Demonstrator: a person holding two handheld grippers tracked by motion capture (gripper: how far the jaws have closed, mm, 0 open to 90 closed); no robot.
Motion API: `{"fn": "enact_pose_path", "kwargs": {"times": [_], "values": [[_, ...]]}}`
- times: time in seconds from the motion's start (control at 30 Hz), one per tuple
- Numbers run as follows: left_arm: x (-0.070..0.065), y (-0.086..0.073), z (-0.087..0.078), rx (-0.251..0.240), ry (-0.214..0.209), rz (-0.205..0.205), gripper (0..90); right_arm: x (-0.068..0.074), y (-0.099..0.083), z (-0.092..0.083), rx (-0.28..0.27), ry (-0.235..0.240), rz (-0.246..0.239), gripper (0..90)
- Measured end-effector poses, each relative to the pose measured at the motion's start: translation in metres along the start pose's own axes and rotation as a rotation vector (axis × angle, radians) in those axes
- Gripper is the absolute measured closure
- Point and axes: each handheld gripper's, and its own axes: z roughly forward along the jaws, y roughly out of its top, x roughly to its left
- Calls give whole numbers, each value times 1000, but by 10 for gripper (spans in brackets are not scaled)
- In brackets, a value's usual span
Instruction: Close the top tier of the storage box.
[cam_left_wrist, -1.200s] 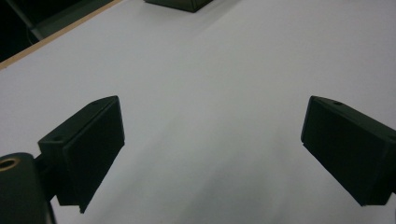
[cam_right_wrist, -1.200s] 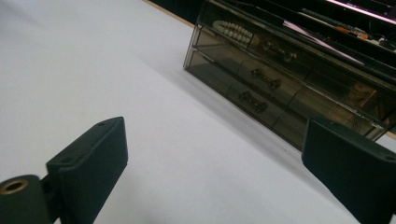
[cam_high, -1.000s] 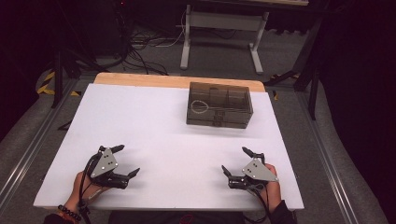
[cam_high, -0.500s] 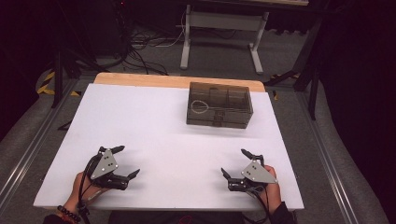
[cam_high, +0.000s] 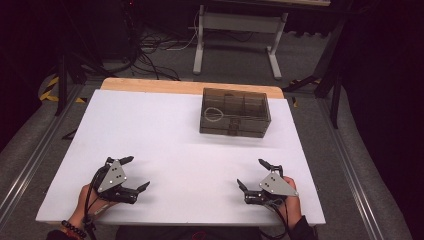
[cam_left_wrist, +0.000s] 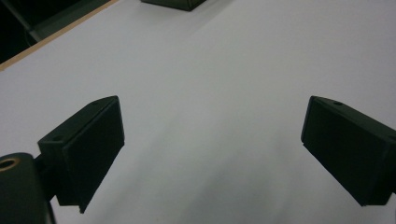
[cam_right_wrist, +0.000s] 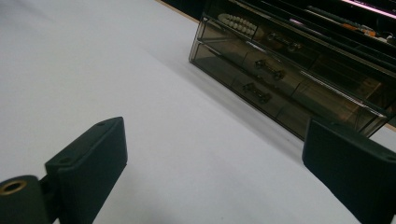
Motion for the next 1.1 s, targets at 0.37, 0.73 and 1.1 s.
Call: {"fn": "enact_pose_path", "kwargs": {"times": [0.37,0.73,1.1], "values": [[0,0,0,-2,1,0,69,0,1,0,-3,0,0,73],[0,0,0,-2,-2,-4,69,0,1,0,-5,3,-2,73],[1,0,1,-3,-3,-12,69,1,1,1,-5,6,3,73]]}}
